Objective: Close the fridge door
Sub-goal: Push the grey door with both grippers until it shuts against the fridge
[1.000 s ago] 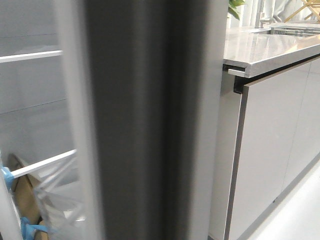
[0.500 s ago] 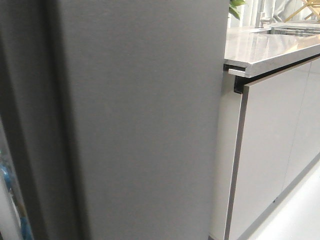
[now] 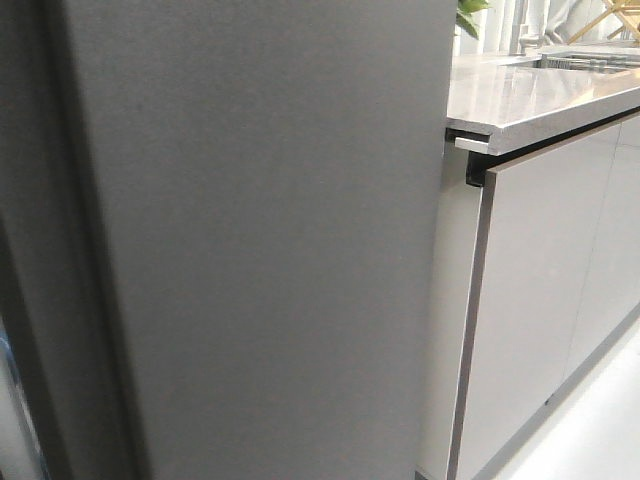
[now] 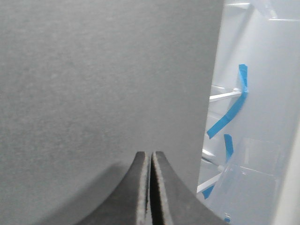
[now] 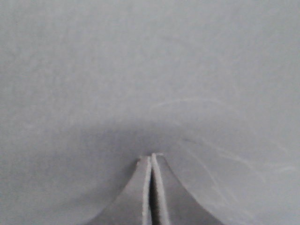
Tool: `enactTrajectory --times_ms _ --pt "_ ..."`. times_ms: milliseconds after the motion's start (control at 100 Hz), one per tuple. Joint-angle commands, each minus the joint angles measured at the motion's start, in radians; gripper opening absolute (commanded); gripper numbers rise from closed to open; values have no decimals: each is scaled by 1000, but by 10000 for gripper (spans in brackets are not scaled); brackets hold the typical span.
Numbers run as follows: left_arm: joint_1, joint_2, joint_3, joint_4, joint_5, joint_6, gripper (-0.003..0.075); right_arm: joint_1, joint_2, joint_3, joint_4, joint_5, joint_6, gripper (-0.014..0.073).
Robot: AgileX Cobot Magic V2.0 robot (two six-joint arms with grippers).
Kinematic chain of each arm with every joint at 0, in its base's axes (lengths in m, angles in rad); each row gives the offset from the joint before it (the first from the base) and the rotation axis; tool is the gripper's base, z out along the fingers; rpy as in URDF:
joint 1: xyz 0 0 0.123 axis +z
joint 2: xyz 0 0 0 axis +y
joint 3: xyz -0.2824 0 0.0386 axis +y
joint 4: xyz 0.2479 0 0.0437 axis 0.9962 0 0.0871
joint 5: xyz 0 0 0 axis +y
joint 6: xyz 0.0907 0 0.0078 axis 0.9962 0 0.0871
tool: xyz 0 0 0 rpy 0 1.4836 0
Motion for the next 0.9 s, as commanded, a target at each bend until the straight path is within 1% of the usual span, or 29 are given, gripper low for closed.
enactTrajectory --times_ms 0,130,520,890 --pt "-5 19 28 -2 -77 -4 -21 2 13 -33 -14 -109 -11 -76" --pt "-5 19 28 -2 -77 -4 -21 3 41 -33 -44 -145 -11 -76" --pt "-5 19 28 -2 -77 -4 -21 3 130 -39 -52 -219 -11 -76" --pt "-5 19 28 -2 -77 -4 -21 25 250 -176 -68 -201 -11 -76"
